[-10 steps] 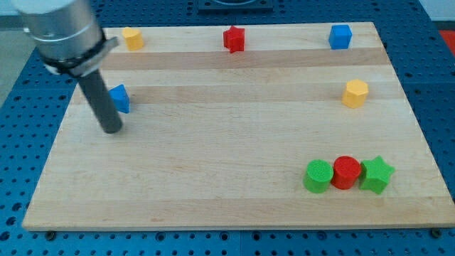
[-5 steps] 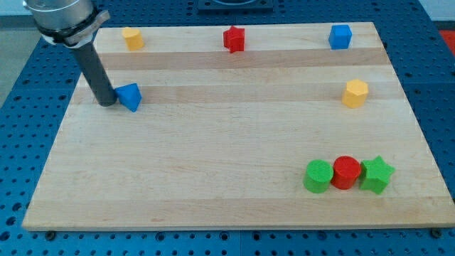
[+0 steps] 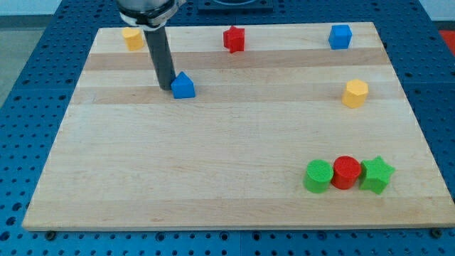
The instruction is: Move the blue triangle to the center
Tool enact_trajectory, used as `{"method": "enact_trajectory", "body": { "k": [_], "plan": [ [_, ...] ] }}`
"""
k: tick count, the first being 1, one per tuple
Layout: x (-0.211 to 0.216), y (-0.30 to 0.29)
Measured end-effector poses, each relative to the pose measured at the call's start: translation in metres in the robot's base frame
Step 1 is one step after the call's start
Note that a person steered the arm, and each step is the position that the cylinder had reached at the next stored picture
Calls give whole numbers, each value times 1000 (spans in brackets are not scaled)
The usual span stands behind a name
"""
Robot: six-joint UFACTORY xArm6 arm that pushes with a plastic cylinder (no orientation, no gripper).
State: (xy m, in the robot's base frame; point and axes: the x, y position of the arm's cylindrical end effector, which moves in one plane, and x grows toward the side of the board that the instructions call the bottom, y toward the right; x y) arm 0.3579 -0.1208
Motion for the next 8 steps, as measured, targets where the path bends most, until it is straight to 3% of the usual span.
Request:
{"method": "enact_trajectory", "body": {
  "k": [2, 5, 8],
  "plan": [
    [-3, 44],
    [60, 49],
    [72, 99]
  ]
}}
